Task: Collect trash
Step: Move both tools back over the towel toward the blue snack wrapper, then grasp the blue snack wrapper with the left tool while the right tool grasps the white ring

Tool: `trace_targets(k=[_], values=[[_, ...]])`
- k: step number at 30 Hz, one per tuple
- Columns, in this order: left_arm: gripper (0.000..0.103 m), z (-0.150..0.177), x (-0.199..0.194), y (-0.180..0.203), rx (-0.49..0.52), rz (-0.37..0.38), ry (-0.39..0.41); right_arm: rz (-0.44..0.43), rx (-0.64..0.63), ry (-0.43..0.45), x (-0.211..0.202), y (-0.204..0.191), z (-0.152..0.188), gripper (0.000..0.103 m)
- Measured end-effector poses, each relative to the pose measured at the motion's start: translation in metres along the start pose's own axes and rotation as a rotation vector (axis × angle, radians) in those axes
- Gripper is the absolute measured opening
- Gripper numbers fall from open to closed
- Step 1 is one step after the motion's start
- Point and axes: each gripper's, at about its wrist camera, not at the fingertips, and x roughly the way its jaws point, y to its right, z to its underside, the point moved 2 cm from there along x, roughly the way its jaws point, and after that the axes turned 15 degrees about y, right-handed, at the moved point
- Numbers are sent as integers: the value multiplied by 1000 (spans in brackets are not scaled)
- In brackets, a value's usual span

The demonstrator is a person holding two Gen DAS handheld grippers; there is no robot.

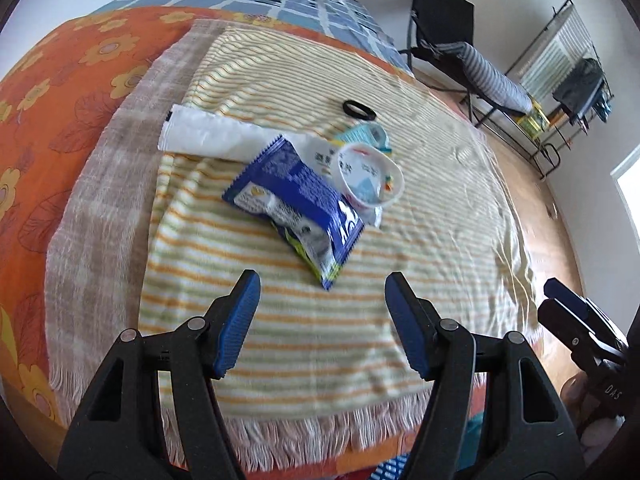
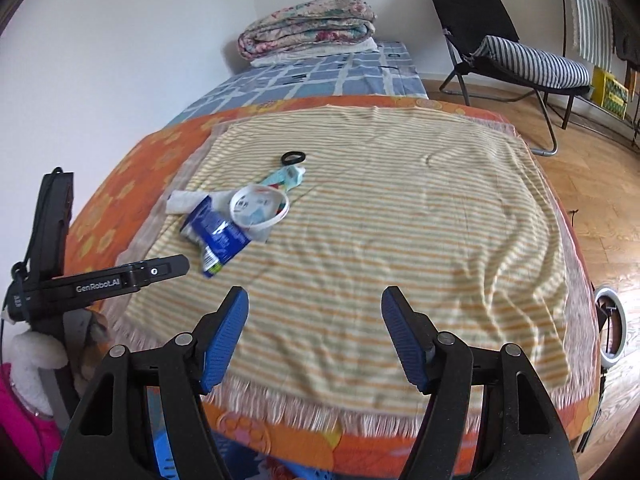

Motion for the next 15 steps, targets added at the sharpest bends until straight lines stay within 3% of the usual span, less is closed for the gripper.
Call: trace_targets(k=[5,10,15], values=[[67,-12,20,-7,-62,-26,4,-5,9,-21,32,1,-12,69],[67,-20,38,-19,-168,-5,-14,-39,76,-44,61,5,-20,69],[67,-29,53,-15,-157,-34,-6,-54,133,-57,87,7,-25,69]])
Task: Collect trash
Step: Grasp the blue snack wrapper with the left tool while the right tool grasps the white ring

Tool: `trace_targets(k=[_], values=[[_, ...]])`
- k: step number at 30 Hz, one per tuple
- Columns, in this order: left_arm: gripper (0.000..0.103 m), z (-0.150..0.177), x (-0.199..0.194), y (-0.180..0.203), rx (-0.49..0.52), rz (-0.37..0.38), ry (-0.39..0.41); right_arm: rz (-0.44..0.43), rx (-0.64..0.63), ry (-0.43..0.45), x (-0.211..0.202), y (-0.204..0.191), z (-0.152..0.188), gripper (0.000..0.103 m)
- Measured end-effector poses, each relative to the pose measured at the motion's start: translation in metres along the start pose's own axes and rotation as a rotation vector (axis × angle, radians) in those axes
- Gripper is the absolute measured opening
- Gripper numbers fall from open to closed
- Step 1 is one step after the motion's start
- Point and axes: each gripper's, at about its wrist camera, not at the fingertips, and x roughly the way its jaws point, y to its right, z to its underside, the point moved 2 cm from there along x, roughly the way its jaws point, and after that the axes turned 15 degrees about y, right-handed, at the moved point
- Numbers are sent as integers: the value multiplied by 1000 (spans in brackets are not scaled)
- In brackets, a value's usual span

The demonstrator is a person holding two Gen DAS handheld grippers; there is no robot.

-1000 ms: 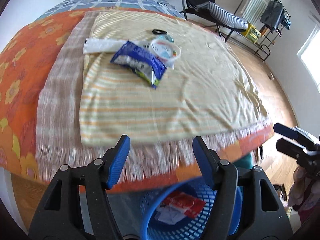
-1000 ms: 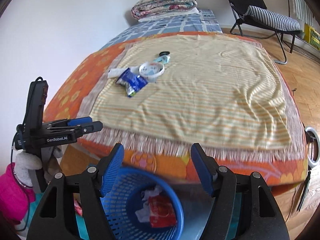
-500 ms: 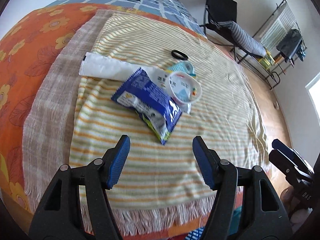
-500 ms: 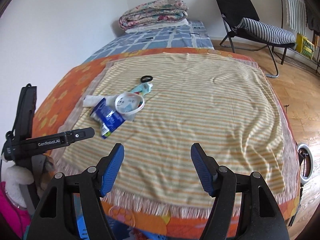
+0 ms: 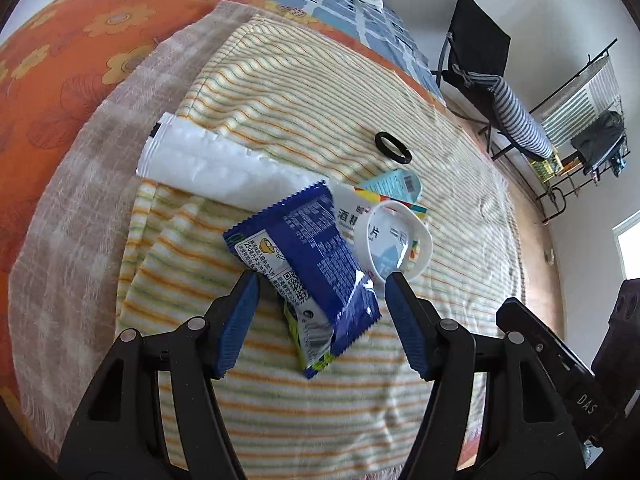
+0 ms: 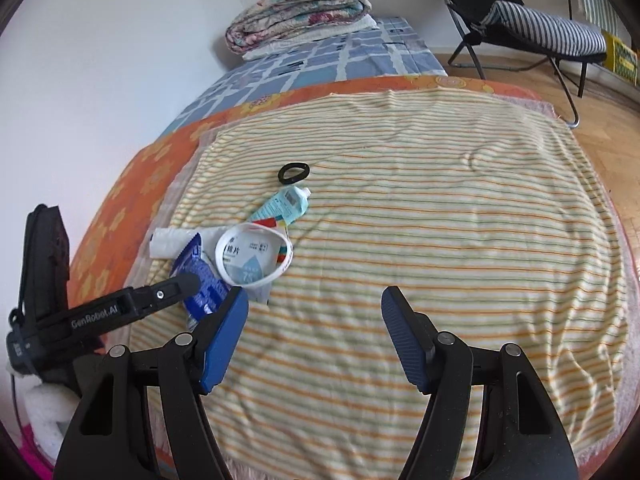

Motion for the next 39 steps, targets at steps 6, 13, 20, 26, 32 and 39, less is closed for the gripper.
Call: trace_targets(k=[6,13,20,26,32,39], values=[[67,3,14,10,78,-40,7,-46,132,-31,29,6,-3,68],[66,4,17,15,148,-49,37,-74,188,-62,53,3,-3,55],[54,3,13,6,138,-21,43,-63,205,-94,70,1,-1,30],[53,1,10,0,134,-3,43,-47,181,-119,78,1,5,6],[52,2,5,0,134,9,48,-44,172,-81,65,4,3,4],[52,3,-8,0,151,23,61,-35,117,-33,39,7,-3,4]])
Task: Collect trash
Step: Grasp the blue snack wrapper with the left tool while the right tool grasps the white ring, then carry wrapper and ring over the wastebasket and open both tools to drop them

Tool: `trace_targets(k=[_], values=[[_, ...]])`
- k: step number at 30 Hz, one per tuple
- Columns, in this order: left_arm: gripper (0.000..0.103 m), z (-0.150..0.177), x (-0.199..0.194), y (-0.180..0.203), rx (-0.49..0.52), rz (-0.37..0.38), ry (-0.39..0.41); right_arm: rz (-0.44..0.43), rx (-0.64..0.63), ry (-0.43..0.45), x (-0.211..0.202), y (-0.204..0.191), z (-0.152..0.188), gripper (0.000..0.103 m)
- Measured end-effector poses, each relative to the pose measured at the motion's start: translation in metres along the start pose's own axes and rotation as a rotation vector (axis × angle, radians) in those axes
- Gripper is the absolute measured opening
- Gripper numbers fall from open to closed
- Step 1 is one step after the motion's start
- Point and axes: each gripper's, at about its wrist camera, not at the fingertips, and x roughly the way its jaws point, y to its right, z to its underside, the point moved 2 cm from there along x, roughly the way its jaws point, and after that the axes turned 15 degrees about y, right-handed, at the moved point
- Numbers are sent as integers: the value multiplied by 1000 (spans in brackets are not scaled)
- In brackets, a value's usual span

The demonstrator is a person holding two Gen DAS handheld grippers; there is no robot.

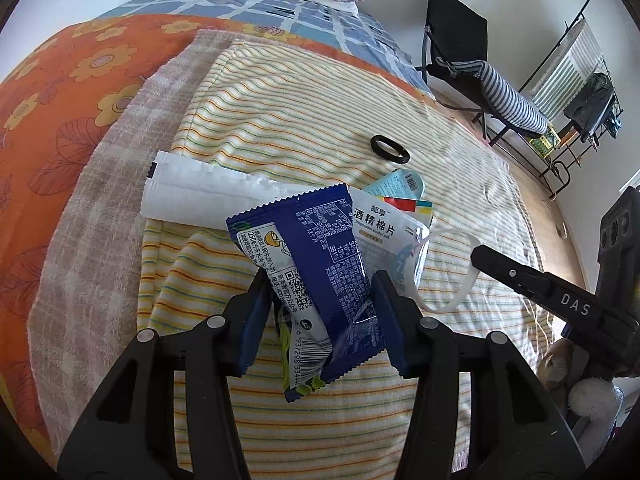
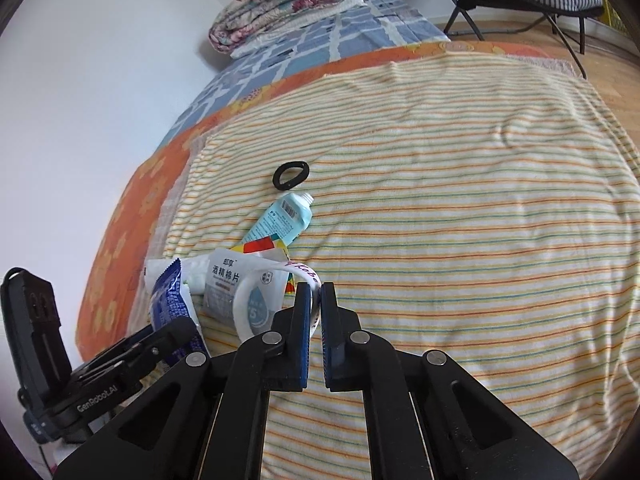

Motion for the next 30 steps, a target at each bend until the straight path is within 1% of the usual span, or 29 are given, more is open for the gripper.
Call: trace_targets(k=[6,15,24,30], values=[[52,2,-17,3,24,11,13,3,-68,25,-23,-6,2,3],[52,13,-55,16,85,58,38,-16,-148,63,-69,-17,10,3],[52,42,-102,28,142,101,32,-29,-189,73,-125,-20,36,4],[52,75,-133,36,175,135,4,-40,-229,68,-162,-23,64,4]])
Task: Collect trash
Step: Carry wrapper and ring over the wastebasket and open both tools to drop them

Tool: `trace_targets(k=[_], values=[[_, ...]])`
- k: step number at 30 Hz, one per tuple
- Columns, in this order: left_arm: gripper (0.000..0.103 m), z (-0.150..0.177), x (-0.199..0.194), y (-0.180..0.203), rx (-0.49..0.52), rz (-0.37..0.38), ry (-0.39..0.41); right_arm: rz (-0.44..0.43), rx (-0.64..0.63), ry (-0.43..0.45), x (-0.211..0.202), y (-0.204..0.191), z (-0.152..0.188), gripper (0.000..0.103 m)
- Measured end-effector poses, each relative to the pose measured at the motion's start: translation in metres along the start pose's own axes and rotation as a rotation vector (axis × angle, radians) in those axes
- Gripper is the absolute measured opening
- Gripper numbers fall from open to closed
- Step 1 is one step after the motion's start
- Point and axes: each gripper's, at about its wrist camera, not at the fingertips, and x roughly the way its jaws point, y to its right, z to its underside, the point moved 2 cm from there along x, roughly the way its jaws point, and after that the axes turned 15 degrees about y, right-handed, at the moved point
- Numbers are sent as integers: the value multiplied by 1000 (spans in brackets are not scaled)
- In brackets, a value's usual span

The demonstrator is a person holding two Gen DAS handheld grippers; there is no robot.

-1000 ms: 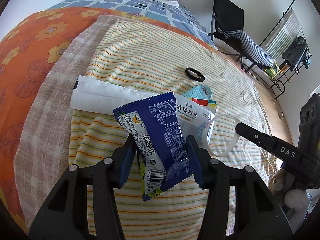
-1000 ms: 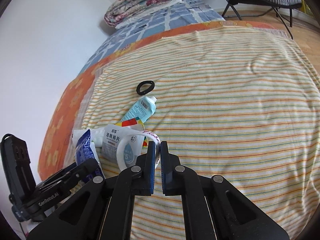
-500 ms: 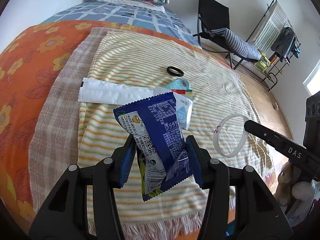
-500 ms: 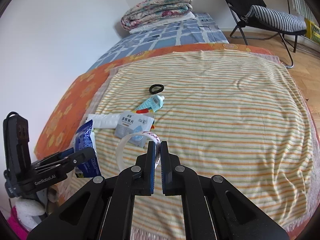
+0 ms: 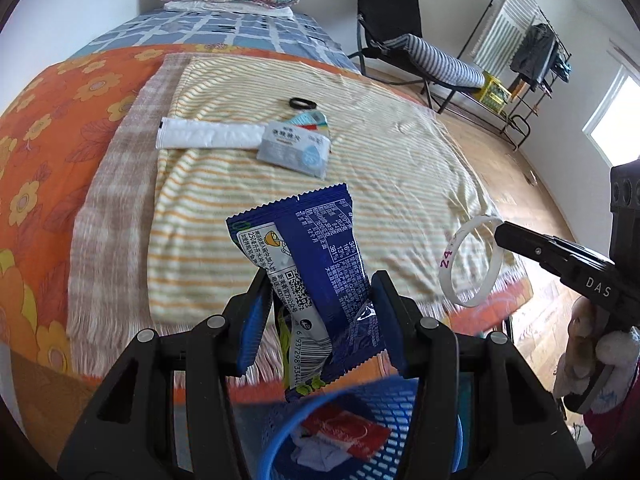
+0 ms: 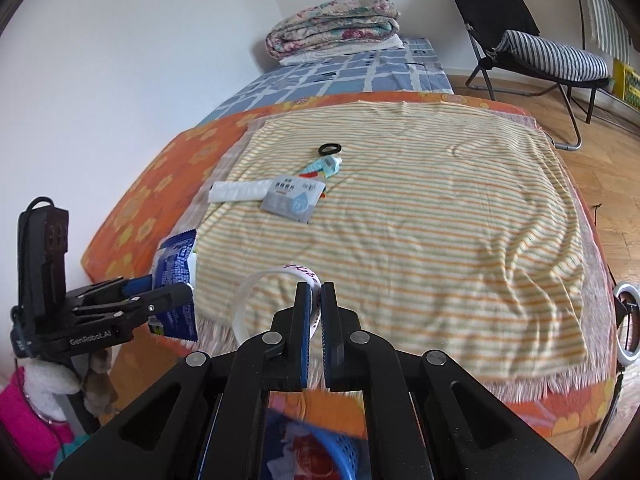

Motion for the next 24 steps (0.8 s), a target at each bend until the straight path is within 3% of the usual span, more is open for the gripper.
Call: trace_targets(k=[9,24], values=[[52,47,-26,16,36,31,-62,-8,-68,-27,-43,-21,41,3],[52,123,-29,30,103,64,-220,0,-103,-130,-57,-31,108,4]])
